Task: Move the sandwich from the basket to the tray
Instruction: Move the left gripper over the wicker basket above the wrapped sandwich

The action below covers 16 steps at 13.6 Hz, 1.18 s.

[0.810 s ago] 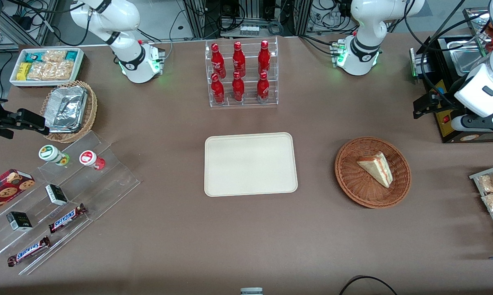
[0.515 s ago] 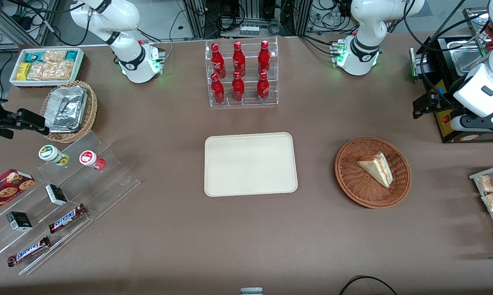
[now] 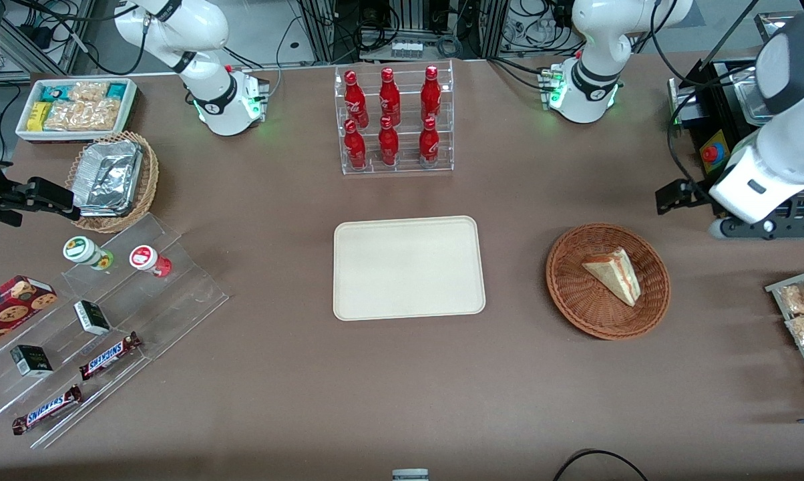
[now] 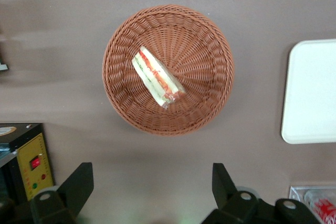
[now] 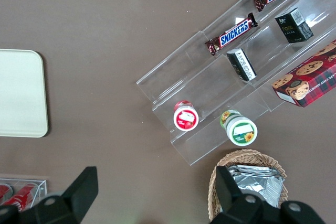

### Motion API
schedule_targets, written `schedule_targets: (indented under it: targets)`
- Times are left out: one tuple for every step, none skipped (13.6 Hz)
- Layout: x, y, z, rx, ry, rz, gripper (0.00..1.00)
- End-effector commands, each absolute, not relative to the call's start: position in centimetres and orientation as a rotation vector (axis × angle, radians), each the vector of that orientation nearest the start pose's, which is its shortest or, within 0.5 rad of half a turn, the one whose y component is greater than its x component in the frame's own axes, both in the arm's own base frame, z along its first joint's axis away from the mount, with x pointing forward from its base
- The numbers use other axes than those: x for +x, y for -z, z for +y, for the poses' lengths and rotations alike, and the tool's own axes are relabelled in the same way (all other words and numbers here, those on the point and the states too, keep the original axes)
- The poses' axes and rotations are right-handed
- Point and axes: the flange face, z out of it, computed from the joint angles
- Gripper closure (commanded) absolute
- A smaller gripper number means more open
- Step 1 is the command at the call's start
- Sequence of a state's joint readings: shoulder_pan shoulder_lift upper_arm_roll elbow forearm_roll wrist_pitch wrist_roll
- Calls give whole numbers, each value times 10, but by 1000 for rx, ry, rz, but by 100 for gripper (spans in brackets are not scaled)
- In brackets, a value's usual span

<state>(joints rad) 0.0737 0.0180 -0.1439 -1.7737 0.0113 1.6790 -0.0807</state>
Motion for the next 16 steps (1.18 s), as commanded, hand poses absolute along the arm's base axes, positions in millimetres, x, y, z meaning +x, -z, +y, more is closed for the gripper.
schedule_targets:
  targets:
    - [552,-496,-25,-3108,-130,-98,0]
    - [554,-485,-18,-3111,-112,-118,0]
    - [554,-471,-16,-3111,-114,-131,0]
    - [554,-458,-15,-3108,-121,-197,0]
    - [555,-445,-16,-3092,-145,-316,0]
    - [557,-436,-16,-3075,-167,-417,0]
    - [559,-428,-16,-3069,-171,-457,0]
    - [559,-419,-16,-3067,-166,-478,0]
    - [559,-409,-17,-3057,-142,-552,0]
    - [558,-396,-18,-3039,-115,-656,0]
    - [557,-383,-20,-3022,-86,-748,0]
    - [558,-372,-21,-3008,-70,-820,0]
    - [560,-361,-22,-2983,-72,-907,0]
    - [563,-353,-24,-2960,-67,-985,0]
    - [565,-347,-25,-2940,-55,-1025,0]
    - [566,-341,-25,-2921,-55,-1057,0]
